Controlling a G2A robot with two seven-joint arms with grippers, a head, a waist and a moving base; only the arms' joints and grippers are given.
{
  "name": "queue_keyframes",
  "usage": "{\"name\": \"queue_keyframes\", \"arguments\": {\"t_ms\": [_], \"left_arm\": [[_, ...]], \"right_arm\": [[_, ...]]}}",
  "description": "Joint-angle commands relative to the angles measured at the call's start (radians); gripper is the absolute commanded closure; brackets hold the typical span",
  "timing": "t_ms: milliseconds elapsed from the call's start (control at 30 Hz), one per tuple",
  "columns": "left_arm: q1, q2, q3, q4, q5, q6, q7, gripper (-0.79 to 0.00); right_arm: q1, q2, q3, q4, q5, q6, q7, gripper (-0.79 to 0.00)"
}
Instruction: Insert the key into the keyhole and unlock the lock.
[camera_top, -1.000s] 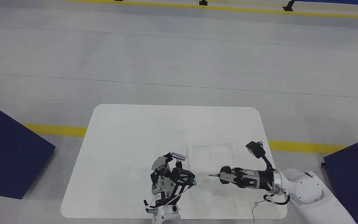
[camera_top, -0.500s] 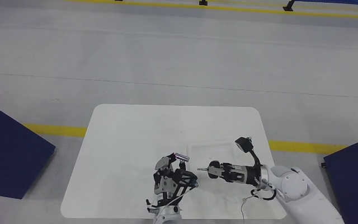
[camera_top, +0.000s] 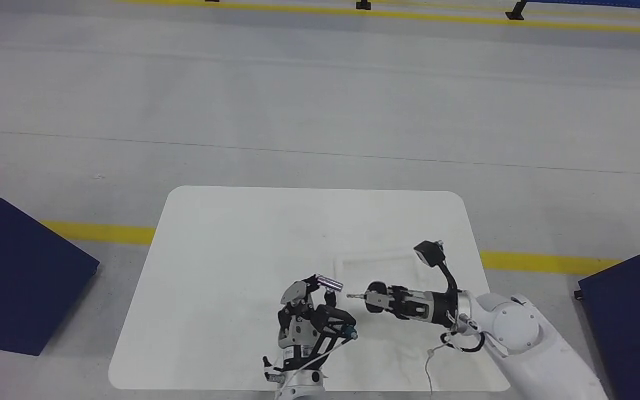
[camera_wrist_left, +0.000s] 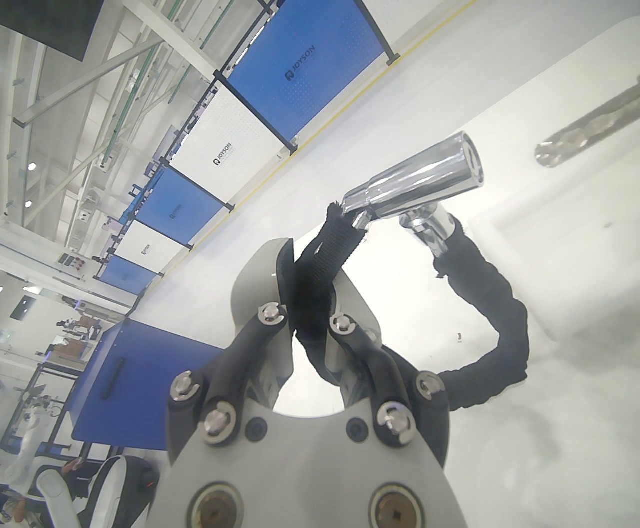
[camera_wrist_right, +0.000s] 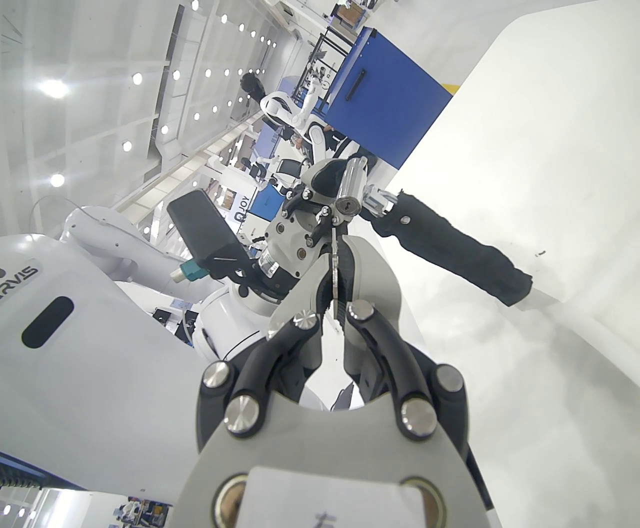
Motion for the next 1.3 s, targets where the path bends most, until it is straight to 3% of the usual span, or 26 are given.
{"name": "queue_keyframes", "arguments": {"t_ms": [0,900,1267], "left_arm": [[-0.001,0.001,0.002,0.003,0.001,-0.002,0.004,0.000],[0.006,0.000,-0.014,0.013,0.013,-0.002,0.021,0.000],[0.009,-0.034,-0.019,0.052,0.219,0.016,-0.120,0.000]], "right_arm": [[0.001,-0.002,-0.003,0.002,0.003,0.004,-0.003,0.000],[0.003,-0.013,-0.006,0.010,0.001,0.050,-0.038,0.000],[0.003,-0.013,-0.006,0.010,0.001,0.050,-0.038,0.000]]}}
